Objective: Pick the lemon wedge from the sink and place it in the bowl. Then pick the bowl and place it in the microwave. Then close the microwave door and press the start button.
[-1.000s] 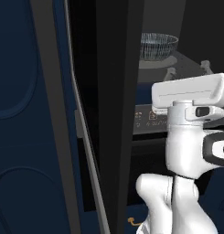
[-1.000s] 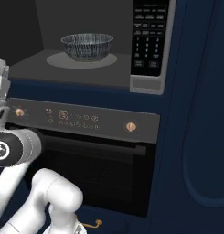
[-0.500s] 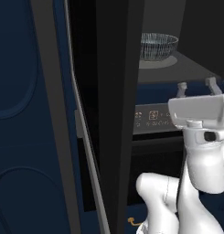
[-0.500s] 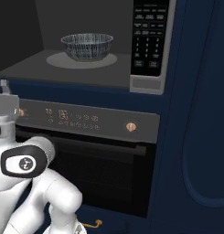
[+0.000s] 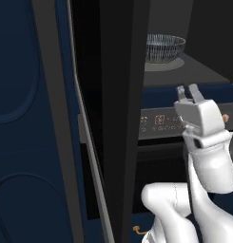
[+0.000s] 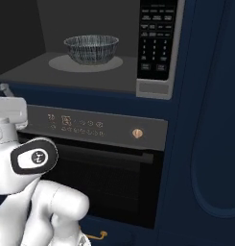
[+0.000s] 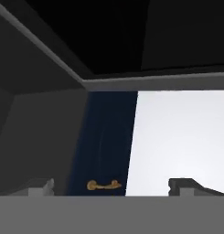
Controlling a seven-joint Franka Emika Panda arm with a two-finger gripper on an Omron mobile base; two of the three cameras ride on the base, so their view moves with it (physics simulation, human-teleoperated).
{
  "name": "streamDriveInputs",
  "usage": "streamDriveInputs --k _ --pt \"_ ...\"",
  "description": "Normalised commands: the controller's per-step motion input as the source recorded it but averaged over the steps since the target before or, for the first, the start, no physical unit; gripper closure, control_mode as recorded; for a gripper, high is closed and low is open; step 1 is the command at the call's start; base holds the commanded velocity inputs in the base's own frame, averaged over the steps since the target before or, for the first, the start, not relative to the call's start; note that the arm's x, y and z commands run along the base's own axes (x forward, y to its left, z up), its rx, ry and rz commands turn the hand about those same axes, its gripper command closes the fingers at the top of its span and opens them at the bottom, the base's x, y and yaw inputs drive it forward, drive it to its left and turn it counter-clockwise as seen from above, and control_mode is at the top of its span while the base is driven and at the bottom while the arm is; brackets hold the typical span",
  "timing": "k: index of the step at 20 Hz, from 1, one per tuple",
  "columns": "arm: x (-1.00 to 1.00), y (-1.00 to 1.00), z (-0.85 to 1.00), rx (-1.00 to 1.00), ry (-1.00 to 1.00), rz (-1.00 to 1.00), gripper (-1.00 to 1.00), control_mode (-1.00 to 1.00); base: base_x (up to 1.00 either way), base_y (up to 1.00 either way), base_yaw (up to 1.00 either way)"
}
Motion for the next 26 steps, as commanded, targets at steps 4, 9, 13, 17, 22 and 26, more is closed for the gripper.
streamDriveInputs --k 4,9,13,17,22,26 --pt "-0.16 1.0 -0.94 -0.23 -0.01 -0.16 -1.0 -1.0 0.0 0.0 0.0" --pt "-0.07 1.0 -0.92 -0.39 0.0 -0.07 -1.0 -1.0 0.0 0.0 0.0" --pt "-0.13 1.0 -0.81 -0.4 0.0 -0.01 -1.0 -1.0 0.0 0.0 0.0" --pt "-0.23 1.0 -0.55 -0.17 -0.06 0.0 -1.0 -1.0 0.0 0.0 0.0" --pt "-0.08 1.0 -0.53 -0.02 -0.1 -0.01 -1.0 -1.0 0.0 0.0 0.0" --pt "0.0 1.0 -0.59 0.0 -0.1 -0.03 -1.0 -1.0 0.0 0.0 0.0"
